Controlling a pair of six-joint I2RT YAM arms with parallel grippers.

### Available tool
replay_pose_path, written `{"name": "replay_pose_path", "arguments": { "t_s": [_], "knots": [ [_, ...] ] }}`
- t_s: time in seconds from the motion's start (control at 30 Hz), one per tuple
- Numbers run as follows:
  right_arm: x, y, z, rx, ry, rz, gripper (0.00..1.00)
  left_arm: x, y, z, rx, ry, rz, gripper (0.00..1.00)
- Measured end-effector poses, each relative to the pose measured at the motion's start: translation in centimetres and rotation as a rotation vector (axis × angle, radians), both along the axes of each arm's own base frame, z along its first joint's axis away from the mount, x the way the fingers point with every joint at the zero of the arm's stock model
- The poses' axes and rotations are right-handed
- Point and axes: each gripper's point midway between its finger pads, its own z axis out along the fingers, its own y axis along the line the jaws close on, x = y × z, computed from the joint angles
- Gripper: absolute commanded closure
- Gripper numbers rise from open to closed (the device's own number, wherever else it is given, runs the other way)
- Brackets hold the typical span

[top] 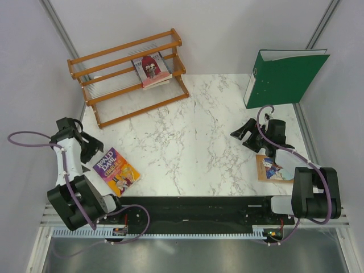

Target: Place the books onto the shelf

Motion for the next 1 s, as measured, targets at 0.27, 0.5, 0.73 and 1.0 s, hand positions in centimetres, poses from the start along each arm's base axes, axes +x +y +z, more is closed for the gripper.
{"name": "replay_pose_path", "arguments": {
  "t_s": [0.27,0.5,0.73,1.0],
  "knots": [
    [0.0,0.1,-0.1,0.003,0.002,0.013,0.02,-2.0,-1.9,-3.6,-0.241,0.042,0.081,0.0],
    [0.0,-0.1,-0.2,0.008,0.004,0.01,0.02,-2.2,-2.7,-4.5,-0.294,0.054,0.107,0.0],
    [0.0,-0.1,-0.8,0.015,0.021,0.014,0.02,-2.6,0.8,-2.8,-0.09,0.059,0.146,0.0],
    [0.2,-0.1,-0.9,0.028,0.016,0.019,0.02,-3.6,1.4,-5.3,-0.114,0.213,0.165,0.0]
  ]
}}
